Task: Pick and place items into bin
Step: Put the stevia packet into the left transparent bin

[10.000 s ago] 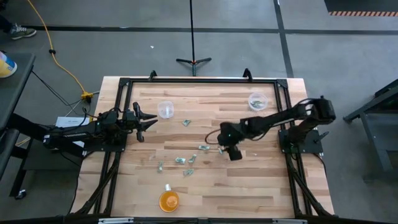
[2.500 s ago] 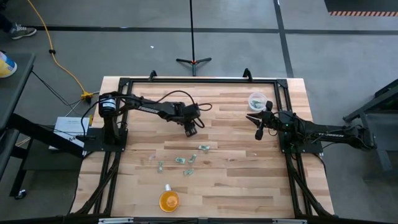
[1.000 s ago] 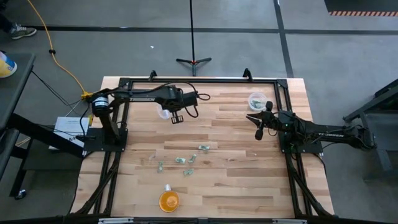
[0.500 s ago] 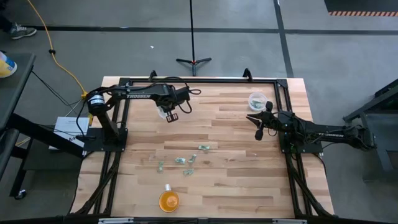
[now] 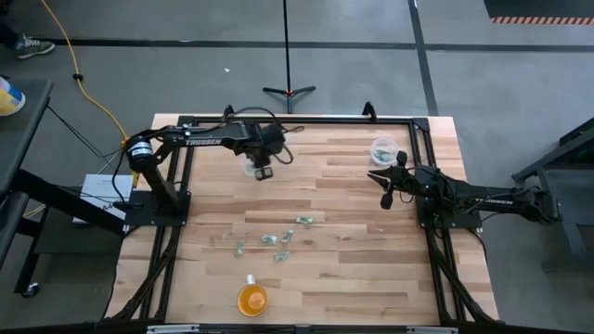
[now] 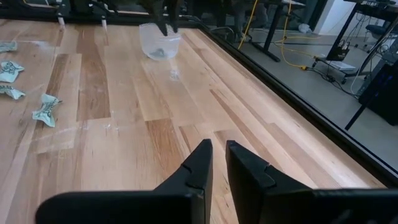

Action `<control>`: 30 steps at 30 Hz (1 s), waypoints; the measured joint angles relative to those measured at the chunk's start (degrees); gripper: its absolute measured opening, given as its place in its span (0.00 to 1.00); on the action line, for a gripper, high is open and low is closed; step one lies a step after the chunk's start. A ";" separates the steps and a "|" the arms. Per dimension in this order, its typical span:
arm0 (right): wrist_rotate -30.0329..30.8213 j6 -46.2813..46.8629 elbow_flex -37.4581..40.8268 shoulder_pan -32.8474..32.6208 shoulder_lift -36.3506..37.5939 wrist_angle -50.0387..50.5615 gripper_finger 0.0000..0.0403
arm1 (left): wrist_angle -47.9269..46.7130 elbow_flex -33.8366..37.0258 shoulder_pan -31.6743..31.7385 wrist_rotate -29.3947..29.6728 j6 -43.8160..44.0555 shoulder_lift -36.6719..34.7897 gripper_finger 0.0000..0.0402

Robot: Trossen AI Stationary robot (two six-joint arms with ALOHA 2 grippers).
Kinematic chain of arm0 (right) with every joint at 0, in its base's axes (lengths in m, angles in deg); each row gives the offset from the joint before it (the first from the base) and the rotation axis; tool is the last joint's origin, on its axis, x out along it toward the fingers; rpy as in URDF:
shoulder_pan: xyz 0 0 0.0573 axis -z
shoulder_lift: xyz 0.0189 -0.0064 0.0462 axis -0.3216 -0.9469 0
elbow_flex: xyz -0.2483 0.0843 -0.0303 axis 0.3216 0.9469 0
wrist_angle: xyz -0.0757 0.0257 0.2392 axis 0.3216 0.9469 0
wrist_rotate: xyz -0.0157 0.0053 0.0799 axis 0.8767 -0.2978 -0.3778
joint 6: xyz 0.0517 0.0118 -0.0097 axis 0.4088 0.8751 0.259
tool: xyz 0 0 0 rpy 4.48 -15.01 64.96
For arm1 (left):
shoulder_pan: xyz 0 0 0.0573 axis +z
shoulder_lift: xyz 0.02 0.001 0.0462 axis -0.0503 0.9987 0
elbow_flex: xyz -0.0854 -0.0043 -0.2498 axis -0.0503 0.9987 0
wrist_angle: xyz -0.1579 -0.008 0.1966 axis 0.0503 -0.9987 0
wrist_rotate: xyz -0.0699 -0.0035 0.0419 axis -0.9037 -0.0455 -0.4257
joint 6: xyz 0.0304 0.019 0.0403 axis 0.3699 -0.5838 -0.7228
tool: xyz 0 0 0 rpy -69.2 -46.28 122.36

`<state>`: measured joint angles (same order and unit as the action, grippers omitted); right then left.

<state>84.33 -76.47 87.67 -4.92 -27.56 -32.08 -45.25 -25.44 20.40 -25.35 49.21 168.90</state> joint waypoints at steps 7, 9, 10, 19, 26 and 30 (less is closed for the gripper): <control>0.35 -0.09 0.00 -0.01 0.02 0.46 0.10 | 13.86 -0.05 -3.20 -21.53 -7.17 -1.96 0.44; 0.46 -0.09 0.00 0.00 0.00 0.46 0.10 | 14.71 -0.02 -5.04 -19.49 -6.44 -1.86 0.44; 0.46 -0.11 0.00 0.00 0.00 0.48 0.10 | 15.43 -0.02 -5.97 -19.43 -5.71 -1.86 0.45; 0.44 -0.39 0.00 0.00 0.00 0.66 0.09 | 22.74 -0.18 -19.34 -16.80 -5.16 0.46 0.48; 0.22 -0.39 0.00 0.00 -0.07 1.25 0.10 | 28.64 -0.07 -24.82 -14.24 -1.69 6.20 0.64; -0.18 -0.39 0.00 0.00 -0.32 1.67 0.09 | 29.77 -0.03 -25.62 -15.10 -0.56 9.36 0.74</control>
<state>84.14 -76.86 87.67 -4.92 -27.88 -30.40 -15.48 -25.47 -5.22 -40.45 48.66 178.26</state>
